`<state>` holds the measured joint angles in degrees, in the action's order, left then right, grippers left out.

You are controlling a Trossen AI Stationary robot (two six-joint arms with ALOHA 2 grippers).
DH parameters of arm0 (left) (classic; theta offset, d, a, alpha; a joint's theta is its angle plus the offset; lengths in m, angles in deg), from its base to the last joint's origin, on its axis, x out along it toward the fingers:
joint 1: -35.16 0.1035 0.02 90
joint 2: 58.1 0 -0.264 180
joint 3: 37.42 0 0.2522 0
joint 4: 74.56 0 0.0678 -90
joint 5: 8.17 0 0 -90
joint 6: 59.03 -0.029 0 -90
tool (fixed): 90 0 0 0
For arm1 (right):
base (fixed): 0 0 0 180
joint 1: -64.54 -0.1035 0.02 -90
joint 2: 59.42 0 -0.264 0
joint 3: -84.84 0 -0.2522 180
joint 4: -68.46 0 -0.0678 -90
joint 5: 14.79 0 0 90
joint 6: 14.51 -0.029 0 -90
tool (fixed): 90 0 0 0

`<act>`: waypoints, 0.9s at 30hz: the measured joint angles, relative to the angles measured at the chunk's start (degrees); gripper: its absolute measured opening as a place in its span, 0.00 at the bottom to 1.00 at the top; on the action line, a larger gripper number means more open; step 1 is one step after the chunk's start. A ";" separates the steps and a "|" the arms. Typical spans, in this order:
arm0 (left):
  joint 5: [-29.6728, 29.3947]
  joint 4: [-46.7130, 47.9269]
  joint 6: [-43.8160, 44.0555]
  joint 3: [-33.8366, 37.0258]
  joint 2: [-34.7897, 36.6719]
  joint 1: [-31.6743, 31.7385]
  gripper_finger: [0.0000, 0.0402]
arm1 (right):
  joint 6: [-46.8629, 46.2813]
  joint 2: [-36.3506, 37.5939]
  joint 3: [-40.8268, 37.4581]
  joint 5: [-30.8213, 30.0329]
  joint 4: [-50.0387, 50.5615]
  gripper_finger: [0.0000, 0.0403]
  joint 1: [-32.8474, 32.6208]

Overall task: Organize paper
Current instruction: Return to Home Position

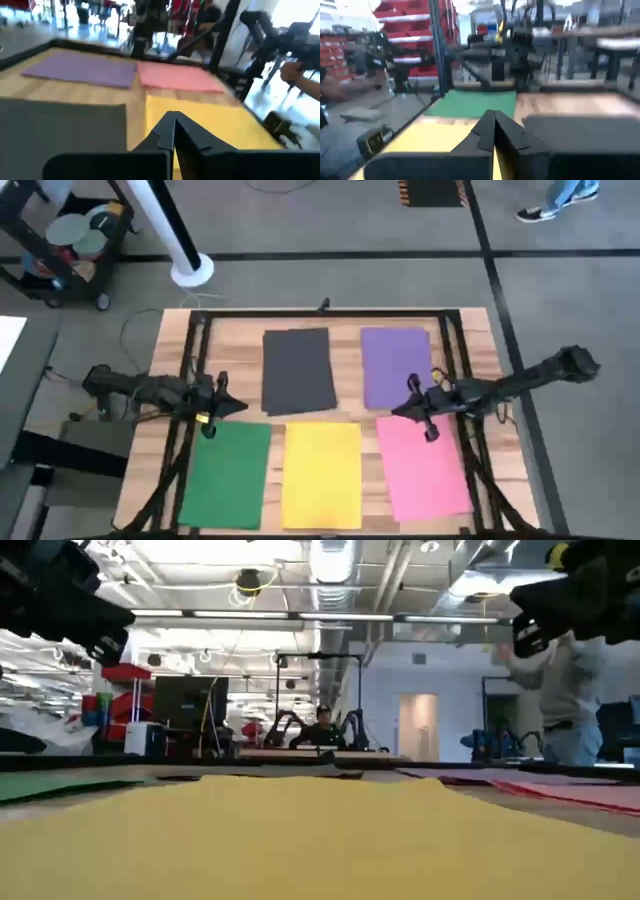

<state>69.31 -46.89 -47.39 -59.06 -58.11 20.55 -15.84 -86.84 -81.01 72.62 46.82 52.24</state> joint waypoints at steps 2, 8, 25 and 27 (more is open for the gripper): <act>-0.51 -0.24 -0.08 -0.08 -0.01 0.00 0.00 | 1.16 5.21 0.00 0.10 2.98 0.00 0.00; 2.90 -3.76 -0.88 0.57 -0.08 0.02 0.00 | 2.04 19.77 -0.02 3.97 11.46 0.00 0.00; 7.11 -17.73 -6.30 7.32 -0.20 4.93 0.00 | 2.90 27.35 -0.07 9.12 14.73 0.00 3.90; 7.10 -17.74 -6.45 7.36 -0.17 6.30 0.00 | 2.45 27.37 -0.07 9.87 15.06 0.00 4.95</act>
<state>76.41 -64.63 -53.84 -51.70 -58.29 26.85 -13.39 -59.47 -81.08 82.50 61.88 57.20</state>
